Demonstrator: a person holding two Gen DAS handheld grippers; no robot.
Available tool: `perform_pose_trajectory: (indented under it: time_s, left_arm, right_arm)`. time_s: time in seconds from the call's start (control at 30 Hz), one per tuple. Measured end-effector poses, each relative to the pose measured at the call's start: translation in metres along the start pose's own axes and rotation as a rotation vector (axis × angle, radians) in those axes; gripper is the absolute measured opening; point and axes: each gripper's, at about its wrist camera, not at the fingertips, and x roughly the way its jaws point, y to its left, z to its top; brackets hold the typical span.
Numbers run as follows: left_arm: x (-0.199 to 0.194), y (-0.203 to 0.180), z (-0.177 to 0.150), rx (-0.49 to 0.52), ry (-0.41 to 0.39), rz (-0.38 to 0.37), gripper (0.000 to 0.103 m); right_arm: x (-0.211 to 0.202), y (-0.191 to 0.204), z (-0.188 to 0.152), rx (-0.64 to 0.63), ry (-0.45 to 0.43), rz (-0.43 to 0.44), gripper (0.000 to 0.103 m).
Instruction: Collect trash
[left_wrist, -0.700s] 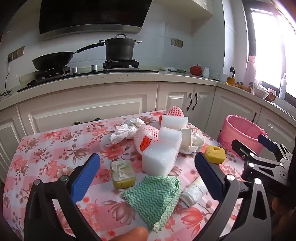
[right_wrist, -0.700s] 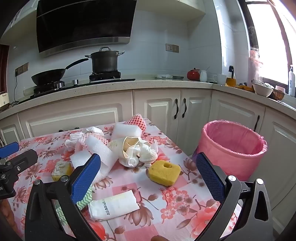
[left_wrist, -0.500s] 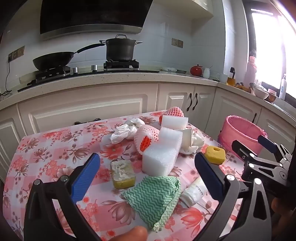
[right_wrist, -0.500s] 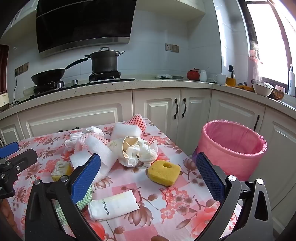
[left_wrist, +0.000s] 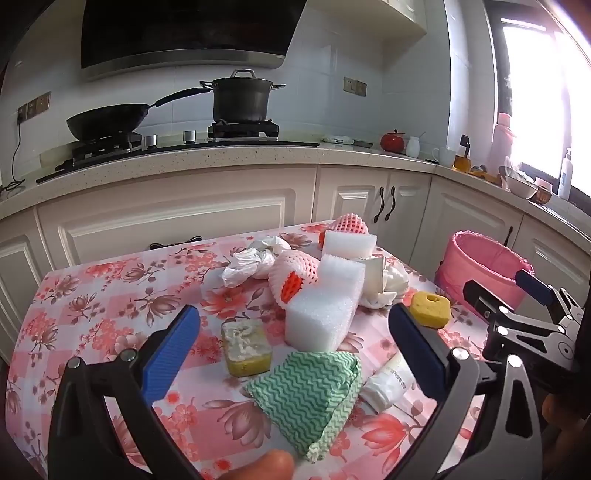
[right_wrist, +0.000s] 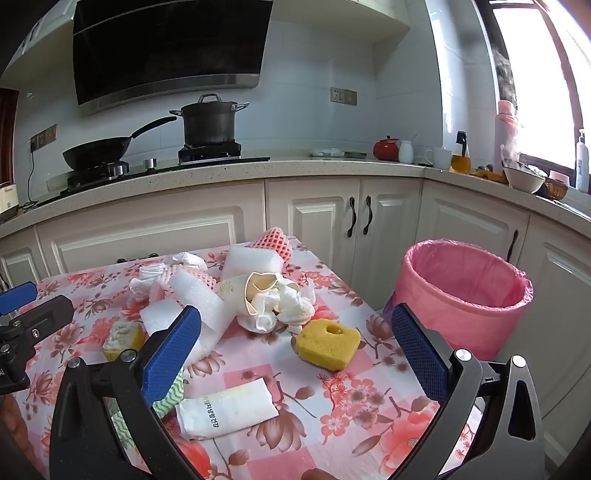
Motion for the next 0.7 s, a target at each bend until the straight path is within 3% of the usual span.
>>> perform_pose_trajectory:
  time_s: [0.7]
  left_arm:
    - [-0.0002,0.0002,-0.0004,-0.002,-0.002,-0.002,0.099]
  right_arm:
    - [-0.0018,0.0002,0.0001,0.000,-0.002,0.000,0.096]
